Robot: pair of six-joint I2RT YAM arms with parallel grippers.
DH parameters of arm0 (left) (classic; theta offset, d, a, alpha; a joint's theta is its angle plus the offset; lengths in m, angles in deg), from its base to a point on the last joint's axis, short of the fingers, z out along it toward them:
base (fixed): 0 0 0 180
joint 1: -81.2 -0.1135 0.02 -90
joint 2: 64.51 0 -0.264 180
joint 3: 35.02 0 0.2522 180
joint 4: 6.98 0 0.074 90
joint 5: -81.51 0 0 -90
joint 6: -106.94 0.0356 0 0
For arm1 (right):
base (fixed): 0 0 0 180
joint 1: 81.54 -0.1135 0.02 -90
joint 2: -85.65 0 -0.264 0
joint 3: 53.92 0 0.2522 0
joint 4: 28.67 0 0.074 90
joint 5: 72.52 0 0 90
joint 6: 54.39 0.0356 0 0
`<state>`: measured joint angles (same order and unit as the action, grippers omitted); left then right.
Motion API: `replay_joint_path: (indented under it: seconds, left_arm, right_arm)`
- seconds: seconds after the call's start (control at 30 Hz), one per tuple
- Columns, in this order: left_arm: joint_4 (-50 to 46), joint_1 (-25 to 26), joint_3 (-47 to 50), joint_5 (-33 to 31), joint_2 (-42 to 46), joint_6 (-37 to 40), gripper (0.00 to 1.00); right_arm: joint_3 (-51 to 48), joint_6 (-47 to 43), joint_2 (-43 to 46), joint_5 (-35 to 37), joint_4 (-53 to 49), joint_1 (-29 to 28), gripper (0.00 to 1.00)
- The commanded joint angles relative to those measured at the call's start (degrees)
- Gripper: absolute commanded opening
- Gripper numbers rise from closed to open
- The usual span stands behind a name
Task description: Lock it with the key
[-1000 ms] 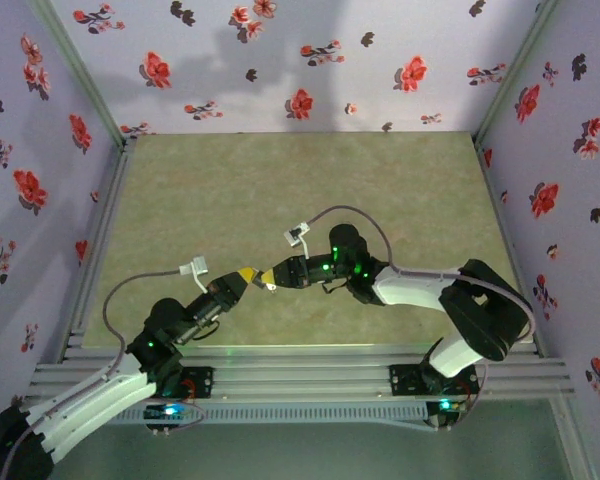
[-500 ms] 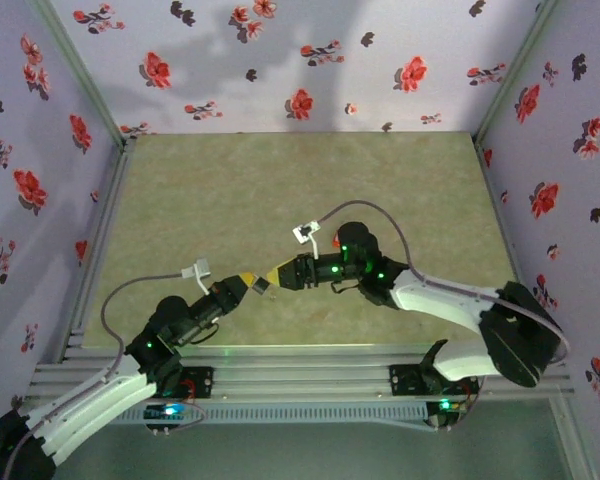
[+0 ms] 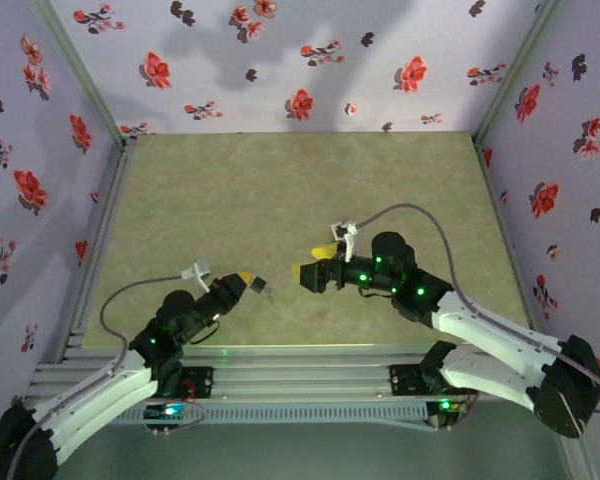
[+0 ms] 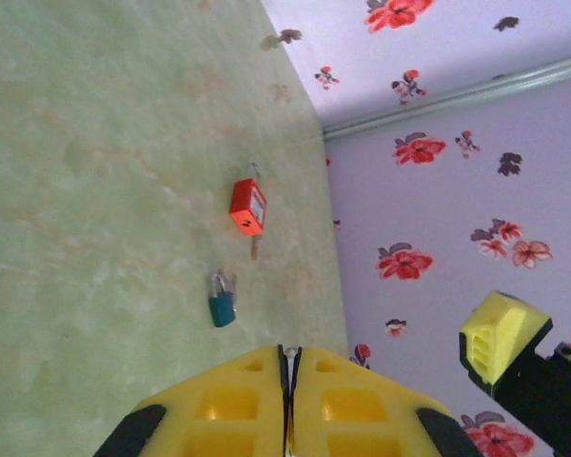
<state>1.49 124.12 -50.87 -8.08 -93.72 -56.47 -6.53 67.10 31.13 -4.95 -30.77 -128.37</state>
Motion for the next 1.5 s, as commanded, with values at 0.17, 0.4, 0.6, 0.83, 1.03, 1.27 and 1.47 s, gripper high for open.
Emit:
replay_joint_path:
  seconds: [0.17, 0.4, 0.6, 0.83, 1.03, 1.27, 1.47]
  left_arm:
    - [10.9, -1.4, -4.1, 0.5, -10.0, -1.9, 0.00]
    - [20.2, -2.6, -5.9, 2.6, -19.5, -3.1, 0.00]
    - [23.9, -3.2, -7.9, 4.0, -24.8, -3.4, 0.00]
    - [28.8, -3.6, -8.0, 4.7, -28.8, -4.5, 0.00]
    - [30.0, -3.7, -8.4, 4.9, -29.3, -4.8, 0.00]
    - [30.4, -3.7, -8.3, 5.3, -29.4, -5.0, 0.00]
    - [31.5, -3.6, -7.9, 5.7, -29.8, -5.2, 0.00]
  right_arm:
    - [-4.7, 2.4, 1.3, 6.6, 2.7, 0.8, 0.99]
    - [-5.6, 6.0, -1.9, 3.5, 7.4, 0.9, 0.99]
    - [-5.9, 7.9, -4.4, 0.5, 10.6, 1.0, 0.97]
    - [-4.8, 10.6, -11.3, -3.8, 14.3, 1.0, 0.81]
    - [-3.1, 12.1, -16.0, -6.2, 15.5, 1.0, 0.75]
    - [-3.1, 13.9, -19.5, -7.7, 19.6, 1.0, 0.68]
    - [-3.9, 14.9, -20.3, -7.8, 23.0, 1.0, 0.61]
